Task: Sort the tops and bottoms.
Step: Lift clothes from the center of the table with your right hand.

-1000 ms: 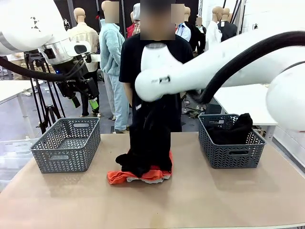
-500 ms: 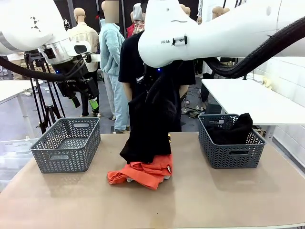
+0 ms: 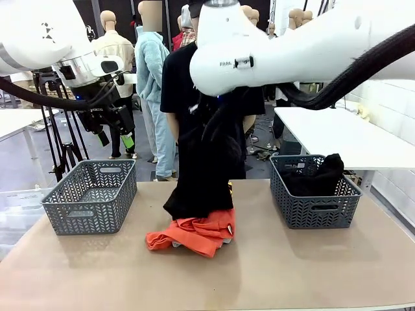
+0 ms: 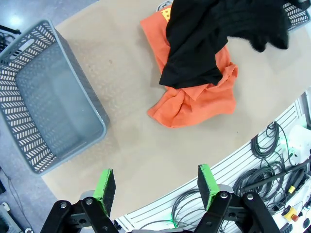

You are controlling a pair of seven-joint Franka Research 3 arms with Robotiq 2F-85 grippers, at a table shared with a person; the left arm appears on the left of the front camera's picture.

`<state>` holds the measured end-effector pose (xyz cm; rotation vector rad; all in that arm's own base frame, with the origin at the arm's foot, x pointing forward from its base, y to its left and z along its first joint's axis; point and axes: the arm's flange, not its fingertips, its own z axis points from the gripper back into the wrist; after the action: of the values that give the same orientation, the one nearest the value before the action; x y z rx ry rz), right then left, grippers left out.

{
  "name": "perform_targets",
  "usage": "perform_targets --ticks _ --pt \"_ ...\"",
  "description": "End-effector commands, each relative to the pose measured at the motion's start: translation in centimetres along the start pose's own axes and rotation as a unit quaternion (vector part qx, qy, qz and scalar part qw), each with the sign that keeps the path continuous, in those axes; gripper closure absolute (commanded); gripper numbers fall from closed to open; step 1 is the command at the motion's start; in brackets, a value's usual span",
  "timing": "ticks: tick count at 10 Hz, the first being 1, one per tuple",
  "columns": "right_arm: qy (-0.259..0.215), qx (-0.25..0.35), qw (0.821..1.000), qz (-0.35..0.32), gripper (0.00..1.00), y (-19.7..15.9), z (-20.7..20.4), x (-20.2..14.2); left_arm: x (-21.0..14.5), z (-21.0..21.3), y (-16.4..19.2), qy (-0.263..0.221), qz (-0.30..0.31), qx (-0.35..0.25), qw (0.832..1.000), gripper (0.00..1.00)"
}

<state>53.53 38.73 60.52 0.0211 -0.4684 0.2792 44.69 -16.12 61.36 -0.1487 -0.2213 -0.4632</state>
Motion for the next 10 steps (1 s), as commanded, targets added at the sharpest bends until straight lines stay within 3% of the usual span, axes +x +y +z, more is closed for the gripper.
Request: perform_targets --ticks 1,4,5,10 --pt "-0.064 -0.056 0.996 -0.016 1.0 0.2 6.8 0.2 -0.1 0.2 0.1 0.0 0.0 0.004 1.0 0.12" --pt "-0.116 -0.07 0.991 -0.006 1.0 0.7 11.5 0.8 -0.1 0.2 0.1 0.0 0.0 0.004 1.0 0.12" --pt "-0.093 -0.046 0.995 -0.005 1.0 -0.5 10.8 0.4 -0.1 0.2 0.1 0.0 0.0 0.004 1.0 0.12" --pt "-0.093 -0.046 0.995 -0.005 1.0 -0.5 10.8 0.4 -0.1 0.2 0.1 0.0 0.0 0.004 1.0 0.12"
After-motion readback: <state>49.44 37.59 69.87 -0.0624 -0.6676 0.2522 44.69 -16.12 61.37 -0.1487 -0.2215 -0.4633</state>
